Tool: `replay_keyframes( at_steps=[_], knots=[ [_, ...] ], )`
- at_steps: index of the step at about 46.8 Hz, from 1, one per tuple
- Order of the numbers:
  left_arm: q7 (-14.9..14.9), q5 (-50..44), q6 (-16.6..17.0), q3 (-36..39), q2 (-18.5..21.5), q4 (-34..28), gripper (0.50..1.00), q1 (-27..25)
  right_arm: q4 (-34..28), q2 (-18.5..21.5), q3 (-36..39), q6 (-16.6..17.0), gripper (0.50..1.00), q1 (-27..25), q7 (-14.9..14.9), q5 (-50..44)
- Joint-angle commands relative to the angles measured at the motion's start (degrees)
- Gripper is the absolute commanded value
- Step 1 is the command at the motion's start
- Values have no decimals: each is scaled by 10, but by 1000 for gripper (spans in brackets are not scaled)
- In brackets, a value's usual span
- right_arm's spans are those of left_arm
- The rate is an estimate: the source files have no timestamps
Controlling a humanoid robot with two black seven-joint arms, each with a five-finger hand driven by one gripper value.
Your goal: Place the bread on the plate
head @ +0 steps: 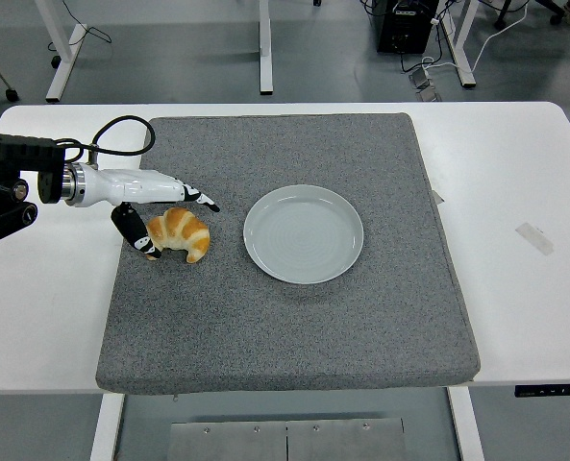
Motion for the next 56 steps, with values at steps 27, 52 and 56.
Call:
replay_keyframes(
  at_steps=[27,52,56],
  knots=[
    [0,6,32,24,-10,9,704,2,0,0,0,0,1000,0,0,0],
    [0,-4,41,16,-14,27,580,-9,0,0,0,0,1000,0,0,0],
    [0,-10,41,16,-12,27,581,-21,0,0,0,0,1000,0,0,0]
  ],
)
